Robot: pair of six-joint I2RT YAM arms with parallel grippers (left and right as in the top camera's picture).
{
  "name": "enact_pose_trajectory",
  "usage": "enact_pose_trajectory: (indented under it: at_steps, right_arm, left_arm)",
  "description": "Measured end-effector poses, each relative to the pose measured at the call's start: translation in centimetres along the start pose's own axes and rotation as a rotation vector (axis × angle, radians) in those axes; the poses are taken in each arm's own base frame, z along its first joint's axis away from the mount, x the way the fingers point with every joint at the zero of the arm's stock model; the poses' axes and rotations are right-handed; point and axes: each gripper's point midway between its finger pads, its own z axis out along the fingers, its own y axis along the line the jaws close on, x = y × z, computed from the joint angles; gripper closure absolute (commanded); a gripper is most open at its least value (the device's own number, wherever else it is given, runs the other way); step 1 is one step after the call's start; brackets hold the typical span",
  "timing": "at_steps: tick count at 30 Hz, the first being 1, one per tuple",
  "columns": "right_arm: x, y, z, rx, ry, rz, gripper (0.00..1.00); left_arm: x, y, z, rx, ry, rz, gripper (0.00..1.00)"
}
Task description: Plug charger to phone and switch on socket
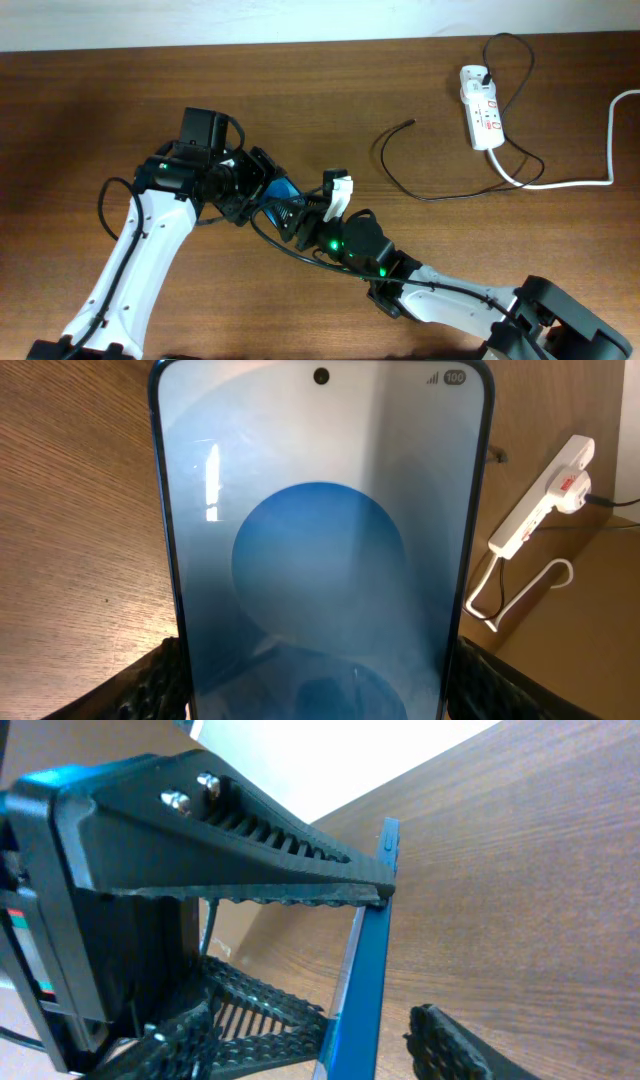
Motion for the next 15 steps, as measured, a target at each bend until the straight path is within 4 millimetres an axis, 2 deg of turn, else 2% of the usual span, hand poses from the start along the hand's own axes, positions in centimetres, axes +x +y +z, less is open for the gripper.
enact_pose_trajectory:
  at_steps: [1, 4, 9, 12, 15]
  right_arm:
    - [0.00, -0.02, 0.00, 0.001, 0.000, 0.000, 0.50]
    - [0.03, -0.01, 0.01, 0.001, 0.001, 0.000, 0.52]
    - [0.06, -0.02, 0.01, 0.001, 0.002, -0.001, 0.52]
    - [0.05, -0.03, 0.01, 0.001, 0.001, 0.001, 0.66]
    - [0.05, -0.01, 0.03, 0.002, 0.001, -0.001, 0.68]
  left_arm:
    - [0.01, 0.00, 0.00, 0.000, 0.001, 0.000, 0.56]
    - [0.01, 0.00, 0.00, 0.000, 0.000, 0.000, 0.56]
    - [0.00, 0.00, 0.00, 0.000, 0.000, 0.000, 0.56]
    - [0.00, 0.00, 0.00, 0.000, 0.000, 0.000, 0.55]
    - [-0.03, 0.02, 0.00, -0.001, -0.002, 0.000, 0.55]
